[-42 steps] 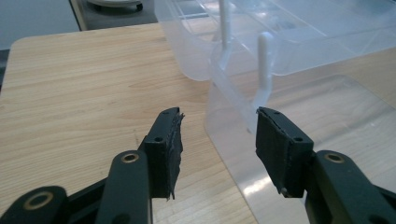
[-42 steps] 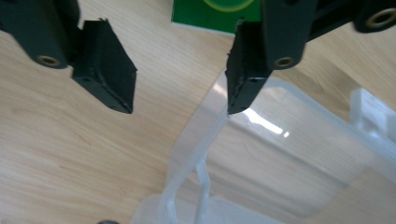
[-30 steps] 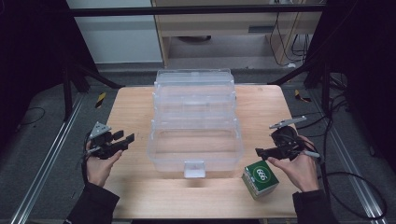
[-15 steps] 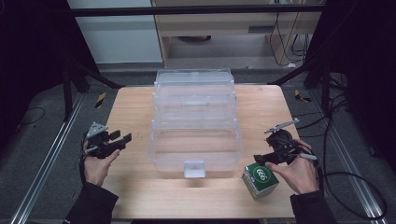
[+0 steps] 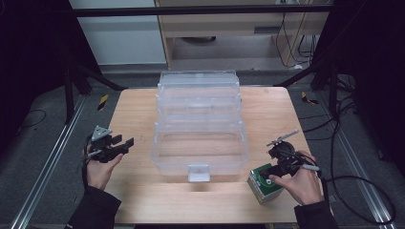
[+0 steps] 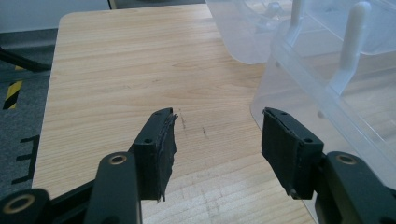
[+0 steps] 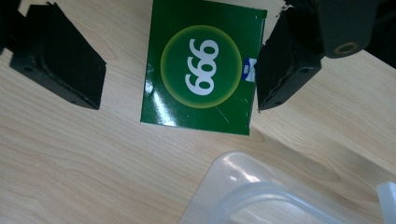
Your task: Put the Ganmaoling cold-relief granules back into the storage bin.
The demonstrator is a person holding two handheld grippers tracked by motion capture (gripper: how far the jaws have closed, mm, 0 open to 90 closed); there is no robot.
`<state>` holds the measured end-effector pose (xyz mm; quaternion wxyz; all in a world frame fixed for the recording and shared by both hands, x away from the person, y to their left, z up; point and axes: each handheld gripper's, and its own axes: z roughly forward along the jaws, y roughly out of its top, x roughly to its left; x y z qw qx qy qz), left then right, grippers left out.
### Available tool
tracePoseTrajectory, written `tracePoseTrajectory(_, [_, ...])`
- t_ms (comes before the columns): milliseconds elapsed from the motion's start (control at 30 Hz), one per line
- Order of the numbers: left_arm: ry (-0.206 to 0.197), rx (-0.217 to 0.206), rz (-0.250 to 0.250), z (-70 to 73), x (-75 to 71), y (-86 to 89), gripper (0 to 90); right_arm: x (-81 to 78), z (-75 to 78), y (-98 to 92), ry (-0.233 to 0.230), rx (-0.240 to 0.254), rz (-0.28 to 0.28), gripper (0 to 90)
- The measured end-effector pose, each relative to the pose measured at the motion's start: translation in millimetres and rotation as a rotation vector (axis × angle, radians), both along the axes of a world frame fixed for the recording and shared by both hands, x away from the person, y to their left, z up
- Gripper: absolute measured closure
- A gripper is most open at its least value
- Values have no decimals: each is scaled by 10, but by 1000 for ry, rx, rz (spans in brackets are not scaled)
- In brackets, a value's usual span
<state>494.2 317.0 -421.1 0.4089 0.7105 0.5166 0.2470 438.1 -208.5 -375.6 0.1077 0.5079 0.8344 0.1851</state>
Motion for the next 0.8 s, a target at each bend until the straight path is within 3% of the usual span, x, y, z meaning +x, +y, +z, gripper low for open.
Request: tracePoseTrajectory(800, [7,6,5,1,-27,27,417,-25,-292,149,114,-54,41,85])
